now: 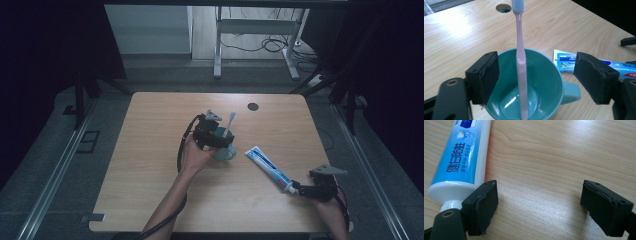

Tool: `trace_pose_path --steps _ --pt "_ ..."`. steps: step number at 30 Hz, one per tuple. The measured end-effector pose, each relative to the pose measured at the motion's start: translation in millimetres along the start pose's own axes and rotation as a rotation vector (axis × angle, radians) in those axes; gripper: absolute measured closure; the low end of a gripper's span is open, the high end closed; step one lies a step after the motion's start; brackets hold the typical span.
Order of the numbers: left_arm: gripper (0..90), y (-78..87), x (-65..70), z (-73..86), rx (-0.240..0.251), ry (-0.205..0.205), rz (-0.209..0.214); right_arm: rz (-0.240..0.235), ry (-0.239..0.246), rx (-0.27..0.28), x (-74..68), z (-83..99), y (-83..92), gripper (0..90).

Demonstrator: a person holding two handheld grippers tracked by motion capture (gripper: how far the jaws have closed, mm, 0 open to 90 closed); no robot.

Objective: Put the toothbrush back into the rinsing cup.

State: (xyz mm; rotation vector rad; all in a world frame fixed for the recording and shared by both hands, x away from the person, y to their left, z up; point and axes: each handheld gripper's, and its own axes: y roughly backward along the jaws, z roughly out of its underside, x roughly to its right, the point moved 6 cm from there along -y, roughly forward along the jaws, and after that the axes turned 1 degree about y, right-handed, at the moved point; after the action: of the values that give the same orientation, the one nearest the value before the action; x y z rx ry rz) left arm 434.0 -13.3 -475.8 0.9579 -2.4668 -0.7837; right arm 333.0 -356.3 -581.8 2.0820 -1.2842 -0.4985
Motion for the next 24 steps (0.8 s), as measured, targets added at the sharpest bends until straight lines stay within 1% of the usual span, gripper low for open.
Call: trace_pose_path --steps 5,7,10,14,20,24 --pt "15.5 4.1 -0.3 0.3 0.004 0.006 0.001 0.0 0.0 0.0 0.0 0.0 0.0 14.2" --pt "15.1 7.3 -0.3 1.0 0.007 0.011 0.011 0.0 0.002 -0.001 0.1 0.1 0.1 14.2" --pt "13.6 12.9 -0.7 3.0 0.008 0.003 0.013 0.0 0.0 0.0 0.0 0.0 0.0 14.2" --pt "12.6 17.0 -1.0 5.2 0.009 0.004 0.012 0.0 0.001 0.0 0.0 0.0 0.0 14.2" --pt "10.9 23.8 -1.2 11.0 0.002 -0.006 0.007 0.0 0.001 0.0 0.0 0.0 0.0 14.2" --pt "8.3 29.6 -2.3 14.6 -0.011 -0.027 -0.008 0.0 0.001 0.0 0.0 0.0 0.0 14.2"
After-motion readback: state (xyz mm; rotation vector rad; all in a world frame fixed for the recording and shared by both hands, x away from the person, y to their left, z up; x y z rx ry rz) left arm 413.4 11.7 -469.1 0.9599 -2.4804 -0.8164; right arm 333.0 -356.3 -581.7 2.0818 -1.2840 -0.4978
